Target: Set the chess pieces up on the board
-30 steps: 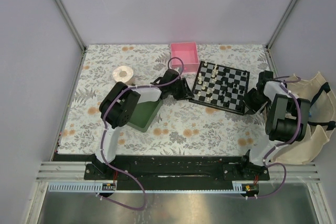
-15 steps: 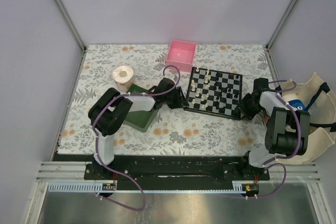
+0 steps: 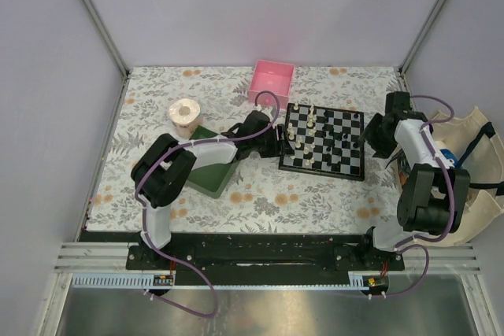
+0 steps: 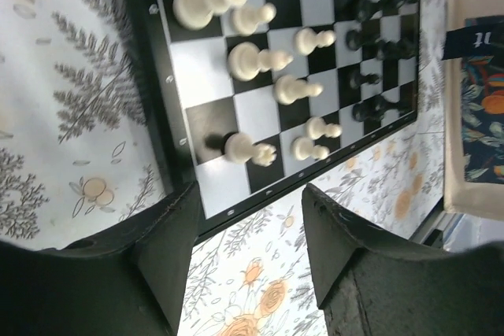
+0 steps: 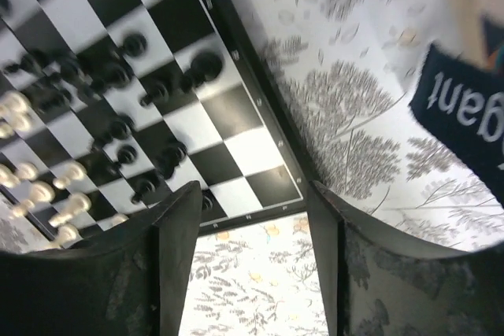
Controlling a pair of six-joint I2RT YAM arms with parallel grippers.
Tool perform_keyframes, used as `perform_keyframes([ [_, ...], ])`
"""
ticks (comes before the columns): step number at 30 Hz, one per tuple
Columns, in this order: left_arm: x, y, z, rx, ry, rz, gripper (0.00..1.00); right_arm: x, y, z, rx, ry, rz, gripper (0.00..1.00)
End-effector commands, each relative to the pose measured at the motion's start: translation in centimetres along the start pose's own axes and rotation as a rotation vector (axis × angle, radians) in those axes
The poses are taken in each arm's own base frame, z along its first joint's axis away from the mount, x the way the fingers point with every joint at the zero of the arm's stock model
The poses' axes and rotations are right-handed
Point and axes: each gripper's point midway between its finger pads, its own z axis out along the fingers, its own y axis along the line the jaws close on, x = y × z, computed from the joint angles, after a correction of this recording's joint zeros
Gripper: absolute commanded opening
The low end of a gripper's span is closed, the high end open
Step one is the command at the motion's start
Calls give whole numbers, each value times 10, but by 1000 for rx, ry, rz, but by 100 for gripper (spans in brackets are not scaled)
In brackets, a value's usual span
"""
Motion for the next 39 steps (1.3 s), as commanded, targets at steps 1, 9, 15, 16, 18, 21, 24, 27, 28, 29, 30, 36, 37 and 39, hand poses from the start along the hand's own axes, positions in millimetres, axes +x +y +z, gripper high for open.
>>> perform_keyframes([
  [1, -44, -35, -16, 77, -109, 51, 58, -40, -17, -15, 133, -100, -15, 66],
  [9, -41, -28, -20, 69, -105, 46, 59, -85, -79, -39, 254, -230, 168, 66],
  [15, -40, -24, -27, 62, -111, 54, 59, -109, -112, -70, 307, -323, 238, 66],
  [16, -41, -24, -29, 63, -114, 57, 60, -113, -106, -76, 277, -335, 220, 66],
  [18, -44, -25, -32, 65, -127, 65, 61, -117, -79, -84, 135, -332, 194, 66],
  [21, -49, -27, -33, 71, -144, 71, 63, -114, -32, -92, -45, -309, 98, 66],
  [24, -56, -30, -34, 70, -158, 76, 65, -105, -1, -87, -60, -280, -20, 68],
  [27, -62, -27, -33, 62, -164, 79, 66, -100, 5, -66, -55, -213, -15, 68],
  [28, -65, -27, -31, 59, -165, 79, 67, -103, 3, -59, -34, -203, -4, 68],
  [29, -65, -26, -30, 56, -164, 78, 67, -107, 4, -54, -30, -204, 3, 65],
  [30, -67, -25, -29, 53, -169, 76, 68, -109, 6, -49, -34, -194, 4, 63],
  [36, -65, -18, -14, 43, -141, 59, 68, -126, 22, -14, -52, -128, 21, 57],
  [37, -64, -14, -12, 32, -142, 56, 68, -127, 23, -7, -48, -116, 20, 56],
  [39, -65, -10, -12, 19, -151, 46, 67, -126, 19, 9, -13, -87, 27, 55],
])
